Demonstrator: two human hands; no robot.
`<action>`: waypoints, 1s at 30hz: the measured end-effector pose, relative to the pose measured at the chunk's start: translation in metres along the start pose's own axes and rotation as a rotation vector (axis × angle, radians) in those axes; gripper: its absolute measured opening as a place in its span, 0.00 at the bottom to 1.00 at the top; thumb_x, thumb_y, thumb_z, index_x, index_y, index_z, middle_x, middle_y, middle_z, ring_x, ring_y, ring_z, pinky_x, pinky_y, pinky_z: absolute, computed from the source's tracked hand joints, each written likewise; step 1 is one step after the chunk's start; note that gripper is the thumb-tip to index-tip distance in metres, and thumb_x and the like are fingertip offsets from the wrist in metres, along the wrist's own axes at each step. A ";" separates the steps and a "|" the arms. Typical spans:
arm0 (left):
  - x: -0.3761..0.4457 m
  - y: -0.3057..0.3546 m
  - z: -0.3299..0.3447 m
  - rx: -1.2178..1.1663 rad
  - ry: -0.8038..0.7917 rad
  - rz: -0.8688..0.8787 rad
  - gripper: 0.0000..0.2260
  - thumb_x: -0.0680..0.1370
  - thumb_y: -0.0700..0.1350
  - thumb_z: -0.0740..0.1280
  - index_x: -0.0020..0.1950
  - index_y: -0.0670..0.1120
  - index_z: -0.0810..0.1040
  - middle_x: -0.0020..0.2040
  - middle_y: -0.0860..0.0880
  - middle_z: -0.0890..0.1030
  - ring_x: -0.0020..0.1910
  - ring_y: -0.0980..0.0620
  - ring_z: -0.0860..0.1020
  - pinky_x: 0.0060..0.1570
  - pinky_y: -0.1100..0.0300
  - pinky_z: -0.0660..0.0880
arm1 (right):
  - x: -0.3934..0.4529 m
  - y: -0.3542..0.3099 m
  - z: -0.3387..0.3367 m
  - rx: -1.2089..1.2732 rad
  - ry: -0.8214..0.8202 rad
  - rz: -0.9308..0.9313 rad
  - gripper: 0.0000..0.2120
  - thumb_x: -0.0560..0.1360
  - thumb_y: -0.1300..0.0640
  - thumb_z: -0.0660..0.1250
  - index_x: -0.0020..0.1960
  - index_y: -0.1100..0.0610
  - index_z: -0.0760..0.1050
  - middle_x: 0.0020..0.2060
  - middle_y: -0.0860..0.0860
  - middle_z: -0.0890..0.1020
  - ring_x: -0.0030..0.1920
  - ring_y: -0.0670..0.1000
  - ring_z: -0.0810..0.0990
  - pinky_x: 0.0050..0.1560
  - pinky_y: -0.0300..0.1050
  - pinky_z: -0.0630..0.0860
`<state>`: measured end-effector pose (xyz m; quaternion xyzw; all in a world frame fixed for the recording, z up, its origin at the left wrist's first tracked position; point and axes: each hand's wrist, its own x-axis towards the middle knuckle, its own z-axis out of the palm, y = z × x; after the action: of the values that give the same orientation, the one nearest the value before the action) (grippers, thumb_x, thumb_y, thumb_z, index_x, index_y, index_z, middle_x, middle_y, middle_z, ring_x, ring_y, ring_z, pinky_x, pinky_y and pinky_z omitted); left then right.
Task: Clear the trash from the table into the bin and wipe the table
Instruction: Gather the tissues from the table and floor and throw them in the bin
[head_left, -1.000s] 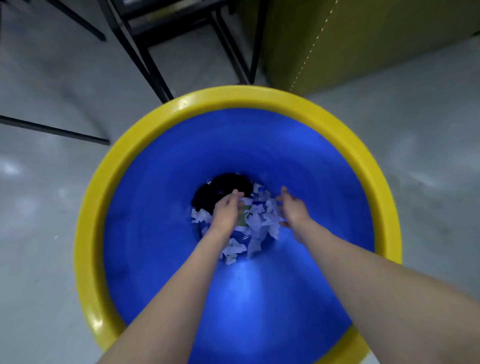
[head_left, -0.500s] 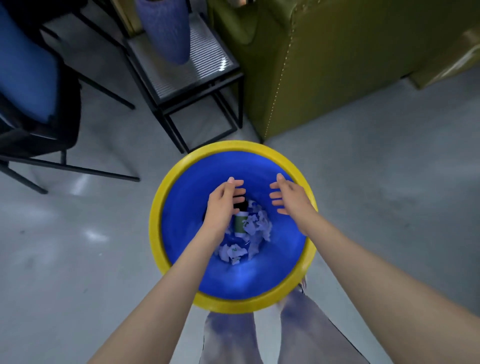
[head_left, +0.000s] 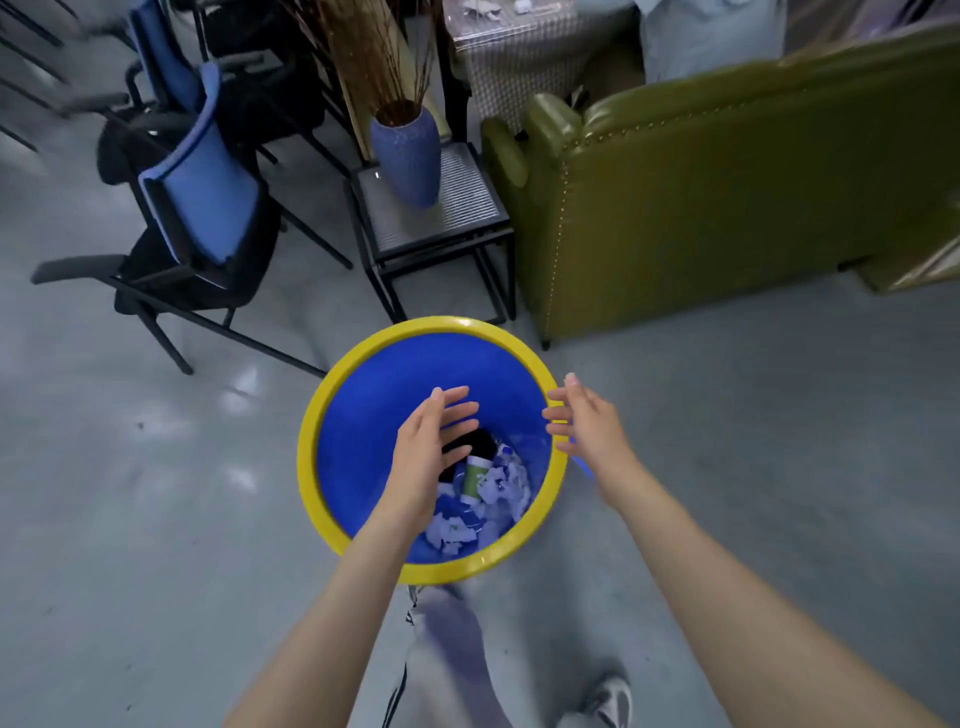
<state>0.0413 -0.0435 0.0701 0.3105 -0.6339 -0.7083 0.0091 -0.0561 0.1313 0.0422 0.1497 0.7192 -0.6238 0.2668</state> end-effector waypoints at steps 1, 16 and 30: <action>-0.014 -0.005 0.006 -0.011 0.011 -0.008 0.18 0.83 0.60 0.57 0.61 0.56 0.82 0.57 0.53 0.85 0.56 0.54 0.83 0.54 0.53 0.79 | -0.006 0.003 -0.012 0.002 -0.011 0.009 0.20 0.82 0.40 0.57 0.54 0.54 0.79 0.46 0.53 0.83 0.41 0.50 0.80 0.38 0.42 0.75; -0.122 -0.044 0.044 -0.094 0.427 -0.089 0.16 0.84 0.57 0.58 0.60 0.51 0.82 0.54 0.50 0.85 0.55 0.49 0.83 0.46 0.58 0.78 | -0.042 0.008 -0.073 -0.108 -0.256 0.092 0.22 0.81 0.38 0.57 0.57 0.55 0.79 0.48 0.54 0.83 0.44 0.53 0.79 0.43 0.47 0.76; -0.036 -0.039 0.099 -0.384 0.635 -0.198 0.14 0.84 0.52 0.58 0.60 0.49 0.81 0.54 0.49 0.85 0.55 0.51 0.83 0.43 0.60 0.78 | 0.050 -0.043 -0.056 -0.349 -0.462 0.170 0.19 0.81 0.40 0.59 0.56 0.53 0.80 0.49 0.53 0.85 0.46 0.52 0.83 0.44 0.47 0.79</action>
<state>0.0409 0.0673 0.0509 0.5669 -0.4222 -0.6800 0.1946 -0.1319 0.1725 0.0532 0.0155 0.7208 -0.4836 0.4963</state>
